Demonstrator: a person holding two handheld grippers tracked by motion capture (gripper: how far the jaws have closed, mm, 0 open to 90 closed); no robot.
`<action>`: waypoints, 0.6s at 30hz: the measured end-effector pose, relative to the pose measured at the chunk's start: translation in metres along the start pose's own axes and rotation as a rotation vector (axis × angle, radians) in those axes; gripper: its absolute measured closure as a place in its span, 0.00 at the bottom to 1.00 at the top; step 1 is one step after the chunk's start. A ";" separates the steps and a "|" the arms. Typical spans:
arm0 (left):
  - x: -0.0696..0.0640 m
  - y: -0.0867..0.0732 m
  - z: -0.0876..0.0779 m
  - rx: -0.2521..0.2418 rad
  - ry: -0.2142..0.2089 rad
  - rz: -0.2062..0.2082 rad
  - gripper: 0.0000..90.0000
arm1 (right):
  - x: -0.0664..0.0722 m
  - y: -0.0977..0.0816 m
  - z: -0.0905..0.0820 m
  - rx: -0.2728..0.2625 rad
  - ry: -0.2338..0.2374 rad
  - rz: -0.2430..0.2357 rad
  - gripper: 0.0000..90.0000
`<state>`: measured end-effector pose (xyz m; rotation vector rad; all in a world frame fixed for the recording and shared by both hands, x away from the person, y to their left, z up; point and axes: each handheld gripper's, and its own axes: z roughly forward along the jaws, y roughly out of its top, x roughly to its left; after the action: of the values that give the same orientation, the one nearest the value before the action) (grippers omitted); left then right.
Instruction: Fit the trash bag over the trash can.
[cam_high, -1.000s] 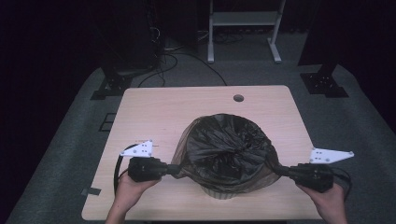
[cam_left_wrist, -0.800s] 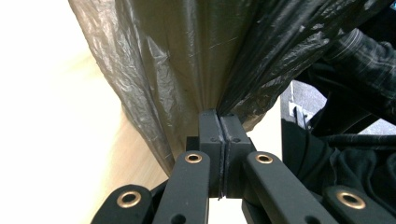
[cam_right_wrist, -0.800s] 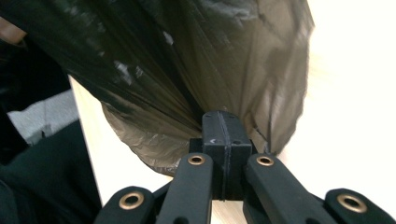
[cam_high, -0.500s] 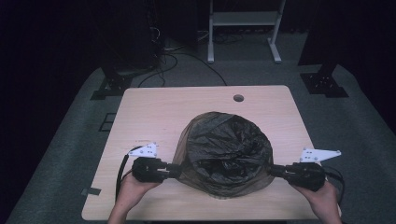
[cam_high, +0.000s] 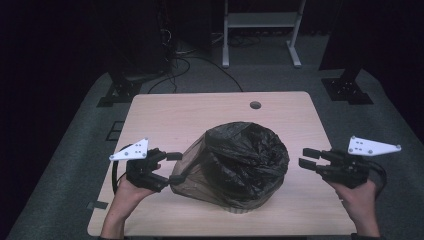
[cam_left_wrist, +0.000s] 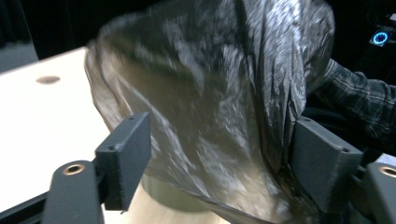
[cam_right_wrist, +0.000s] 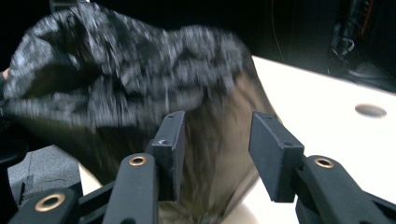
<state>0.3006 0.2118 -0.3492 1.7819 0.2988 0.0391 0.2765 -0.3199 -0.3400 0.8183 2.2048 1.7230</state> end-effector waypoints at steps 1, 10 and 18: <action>-0.001 0.003 -0.002 -0.013 -0.005 0.009 0.23 | 0.000 0.007 0.003 0.004 -0.004 -0.010 0.59; -0.012 0.017 -0.020 -0.074 -0.005 0.057 0.20 | -0.008 0.047 0.044 0.019 0.017 -0.053 0.58; 0.016 0.016 0.001 -0.082 0.022 -0.013 0.22 | -0.033 0.058 0.084 0.066 0.026 -0.001 0.60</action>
<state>0.3191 0.2107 -0.3360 1.6987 0.3203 0.0602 0.3622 -0.2607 -0.3141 0.8147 2.2901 1.6774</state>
